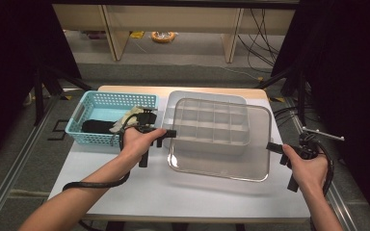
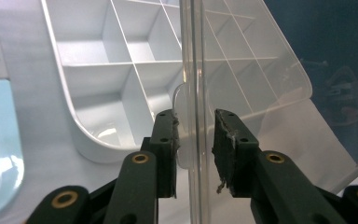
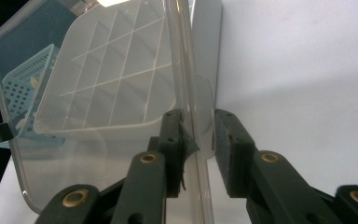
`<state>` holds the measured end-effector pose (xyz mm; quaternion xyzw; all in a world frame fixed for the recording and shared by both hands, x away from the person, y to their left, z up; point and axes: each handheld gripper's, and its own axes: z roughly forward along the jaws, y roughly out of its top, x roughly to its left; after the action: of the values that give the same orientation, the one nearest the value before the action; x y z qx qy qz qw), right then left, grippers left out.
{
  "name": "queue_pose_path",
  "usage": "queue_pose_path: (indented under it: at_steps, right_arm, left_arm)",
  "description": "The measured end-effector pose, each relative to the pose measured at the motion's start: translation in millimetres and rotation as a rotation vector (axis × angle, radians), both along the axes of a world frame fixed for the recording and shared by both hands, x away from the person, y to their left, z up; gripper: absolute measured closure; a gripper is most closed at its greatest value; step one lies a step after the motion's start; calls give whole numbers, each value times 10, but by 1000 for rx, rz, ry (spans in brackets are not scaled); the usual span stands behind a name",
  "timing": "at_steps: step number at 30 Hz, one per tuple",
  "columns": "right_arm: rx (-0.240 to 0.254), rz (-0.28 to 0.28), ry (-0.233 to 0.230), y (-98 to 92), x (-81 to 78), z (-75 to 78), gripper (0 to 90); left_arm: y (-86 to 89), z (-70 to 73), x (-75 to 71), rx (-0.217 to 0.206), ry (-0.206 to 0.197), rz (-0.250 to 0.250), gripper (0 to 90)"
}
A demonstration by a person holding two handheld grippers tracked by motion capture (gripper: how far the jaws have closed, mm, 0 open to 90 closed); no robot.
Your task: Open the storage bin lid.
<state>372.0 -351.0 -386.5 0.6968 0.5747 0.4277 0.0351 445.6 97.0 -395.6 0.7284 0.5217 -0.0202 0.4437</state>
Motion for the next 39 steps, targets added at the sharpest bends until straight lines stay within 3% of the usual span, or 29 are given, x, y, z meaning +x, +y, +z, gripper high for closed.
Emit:
queue_pose_path:
  at_steps: [1,3,4,5,8,9,11,12,13,14,15,16,20,21,24,25,26,27,28,30,31,32,33,35,36,38,39]
  right_arm:
    - [49,-10,27,15,-19,6,739]
    - [53,-21,39,13,-45,-8,738]
    - [21,3,16,-22,-57,-25,738]
    - [59,-18,39,-4,-75,-24,738]
    - [33,-16,40,-42,-102,-55,738]
    - [0,1,10,-76,-109,-77,738]
    - [7,-3,17,-94,-132,-82,738]
    - [41,-4,26,-99,-164,-82,737]
    - [41,-4,26,-99,-164,-82,737]
    - [5,-9,19,-109,-169,-94,737]
    - [48,-20,34,-97,-193,-80,737]
    - [-6,-2,22,-137,-209,-103,737]
    - [-4,-3,21,-156,-232,-117,737]
    - [22,-7,27,-152,-248,-107,737]
    - [-13,-5,22,-186,-266,-132,737]
    - [38,-20,36,-173,-278,-120,736]
    - [37,-23,53,-177,-292,-122,736]
    - [33,-29,62,-181,-298,-125,736]
    - [-20,-7,24,-221,-301,-150,736]
    - [55,-25,67,-206,-339,-124,736]
    - [34,-27,75,-217,-348,-135,736]
    - [-3,-20,45,-248,-351,-154,735]
    - [-16,-4,44,-272,-367,-161,735]
    - [22,-24,57,-269,-390,-160,734]
    - [-18,-10,41,-300,-393,-173,734]
    - [-11,-10,47,-323,-422,-166,734]
    - [47,-33,68,-305,-431,-162,733]
  left_arm:
    - [-14,-7,-8,-13,4,12,700]
    - [-24,-15,-25,-11,5,8,703]
    - [-31,-17,-36,-7,6,6,704]
    - [-38,-20,-47,-9,7,4,704]
    - [-56,-25,-80,-12,10,-9,709]
    - [-66,-28,-89,-15,12,-8,711]
    - [-87,-34,-106,-12,10,-9,712]
    - [-94,-40,-112,-9,14,-11,712]
    - [-105,-49,-119,-10,15,-9,711]
    - [-111,-55,-124,-5,15,-15,711]
    - [-120,-61,-129,-5,20,-15,711]
    - [-132,-66,-135,-6,18,-10,712]
    - [-164,-75,-143,-4,15,-13,712]
    - [-167,-76,-143,-6,18,-19,713]
    - [-190,-83,-167,-1,19,-27,716]
    - [-198,-89,-177,3,21,-32,716]
    - [-208,-98,-186,1,22,-34,716]
    - [-217,-106,-196,3,26,-35,716]
    - [-228,-118,-209,2,31,-38,716]
    - [-241,-140,-227,-2,36,-43,716]
    - [-249,-149,-239,-2,40,-46,716]
    - [-258,-159,-250,-3,39,-48,717]
    - [-268,-166,-263,-2,42,-52,717]
    - [-279,-182,-286,-4,49,-60,718]
    - [-288,-189,-298,-7,50,-62,719]
    - [-298,-204,-323,-15,55,-68,721]
    - [-305,-211,-335,-23,60,-65,722]
